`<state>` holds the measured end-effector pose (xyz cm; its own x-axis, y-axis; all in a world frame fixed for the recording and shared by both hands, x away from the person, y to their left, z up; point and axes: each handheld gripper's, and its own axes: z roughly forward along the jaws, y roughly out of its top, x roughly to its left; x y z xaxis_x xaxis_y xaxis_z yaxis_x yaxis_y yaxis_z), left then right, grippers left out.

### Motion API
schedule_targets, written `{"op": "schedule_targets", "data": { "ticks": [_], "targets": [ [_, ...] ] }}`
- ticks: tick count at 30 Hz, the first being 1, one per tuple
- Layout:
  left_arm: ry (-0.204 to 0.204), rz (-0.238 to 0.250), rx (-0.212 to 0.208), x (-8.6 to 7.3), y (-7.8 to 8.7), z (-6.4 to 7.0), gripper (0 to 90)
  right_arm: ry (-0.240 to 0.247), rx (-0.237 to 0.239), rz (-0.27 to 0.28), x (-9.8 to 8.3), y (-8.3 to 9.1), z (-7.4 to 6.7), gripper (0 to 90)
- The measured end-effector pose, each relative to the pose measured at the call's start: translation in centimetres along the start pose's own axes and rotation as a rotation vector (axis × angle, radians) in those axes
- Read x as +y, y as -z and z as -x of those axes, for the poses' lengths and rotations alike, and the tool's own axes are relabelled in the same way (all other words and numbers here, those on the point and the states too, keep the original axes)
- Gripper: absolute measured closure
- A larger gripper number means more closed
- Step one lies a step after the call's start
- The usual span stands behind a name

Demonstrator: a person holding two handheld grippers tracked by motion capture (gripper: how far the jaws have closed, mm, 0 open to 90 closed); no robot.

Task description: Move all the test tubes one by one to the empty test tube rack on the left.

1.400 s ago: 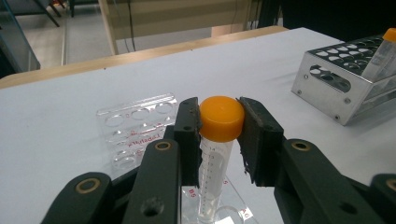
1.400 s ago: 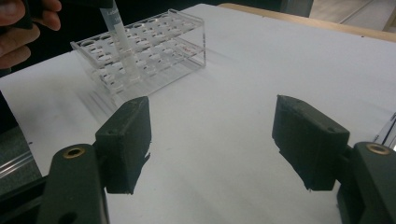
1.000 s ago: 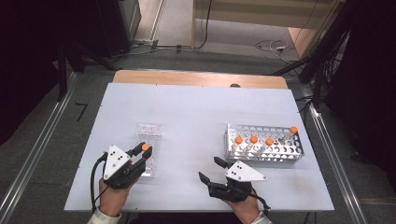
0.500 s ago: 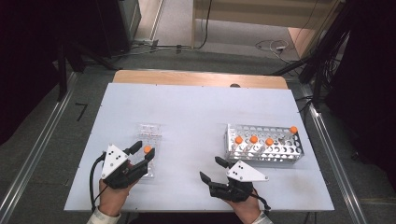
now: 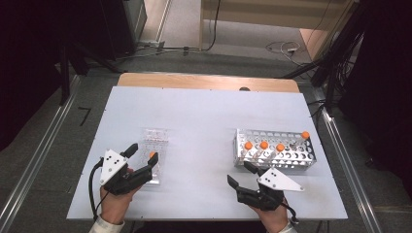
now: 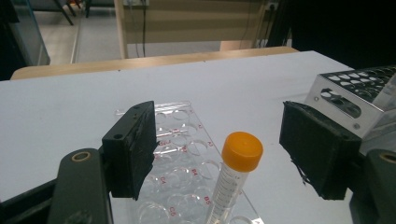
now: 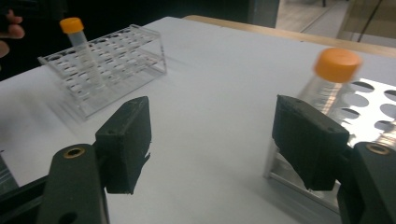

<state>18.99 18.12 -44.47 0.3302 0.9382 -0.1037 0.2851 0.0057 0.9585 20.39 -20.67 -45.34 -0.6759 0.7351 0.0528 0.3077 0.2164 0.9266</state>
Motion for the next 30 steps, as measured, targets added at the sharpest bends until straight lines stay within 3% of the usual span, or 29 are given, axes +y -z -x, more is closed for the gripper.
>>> {"op": "schedule_targets", "data": {
  "ticks": [10, 20, 30],
  "targets": [
    [0.015, 0.011, 0.019, 0.1, 0.2, -0.5, 23.4, -0.039, -0.096, 0.015, -0.4, 2.5, 2.8, 26.7],
    [0.036, 0.019, 0.008, 0.3, 0.4, -0.7, 23.4, -0.067, -0.184, 0.030, -0.9, 4.5, 5.2, 26.9],
    [0.042, 0.027, 0.006, 0.4, 0.6, -0.8, 23.5, -0.126, -0.284, 0.059, -1.3, 6.3, 8.1, 27.2]
  ]
}}
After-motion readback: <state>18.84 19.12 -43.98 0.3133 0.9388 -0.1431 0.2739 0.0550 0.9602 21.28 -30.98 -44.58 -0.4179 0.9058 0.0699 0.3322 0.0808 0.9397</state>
